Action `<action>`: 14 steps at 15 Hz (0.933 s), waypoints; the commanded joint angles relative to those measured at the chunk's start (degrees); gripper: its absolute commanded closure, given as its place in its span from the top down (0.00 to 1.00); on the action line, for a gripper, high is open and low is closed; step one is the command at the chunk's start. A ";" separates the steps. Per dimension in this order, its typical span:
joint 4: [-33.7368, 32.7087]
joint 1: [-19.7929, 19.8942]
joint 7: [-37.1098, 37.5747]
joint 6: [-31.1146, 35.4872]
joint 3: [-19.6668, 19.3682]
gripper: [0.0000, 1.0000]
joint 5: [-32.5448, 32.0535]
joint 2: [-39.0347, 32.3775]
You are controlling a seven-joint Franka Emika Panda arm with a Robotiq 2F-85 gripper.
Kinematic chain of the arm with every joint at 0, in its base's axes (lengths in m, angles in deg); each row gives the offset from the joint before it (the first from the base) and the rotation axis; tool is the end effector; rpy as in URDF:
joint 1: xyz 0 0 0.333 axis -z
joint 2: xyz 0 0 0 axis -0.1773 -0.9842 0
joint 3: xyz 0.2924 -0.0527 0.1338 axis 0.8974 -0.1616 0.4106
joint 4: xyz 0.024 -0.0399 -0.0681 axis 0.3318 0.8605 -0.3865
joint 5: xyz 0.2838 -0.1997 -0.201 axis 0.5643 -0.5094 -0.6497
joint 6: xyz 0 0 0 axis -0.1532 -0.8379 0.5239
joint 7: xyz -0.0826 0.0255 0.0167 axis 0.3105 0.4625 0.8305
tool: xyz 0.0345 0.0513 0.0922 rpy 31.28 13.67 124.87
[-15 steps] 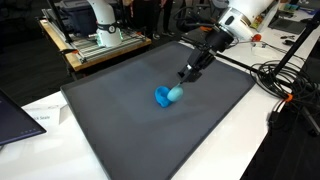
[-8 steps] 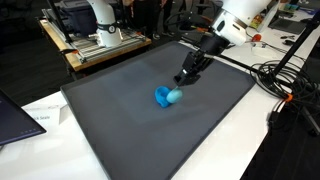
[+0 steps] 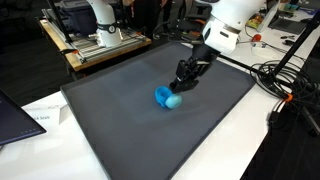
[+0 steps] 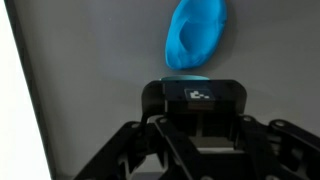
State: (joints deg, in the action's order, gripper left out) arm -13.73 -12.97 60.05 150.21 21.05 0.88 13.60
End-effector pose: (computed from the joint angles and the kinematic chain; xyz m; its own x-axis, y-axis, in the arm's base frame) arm 0.7679 -0.0195 0.2902 0.9613 -0.2332 -0.1470 -0.1812 -0.9364 0.3004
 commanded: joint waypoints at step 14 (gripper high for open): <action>-0.08 2.56 -2.53 -0.16 -0.31 0.22 5.09 0.58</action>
State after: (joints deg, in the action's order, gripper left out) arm -13.59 -10.54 58.51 150.65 20.89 5.05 14.06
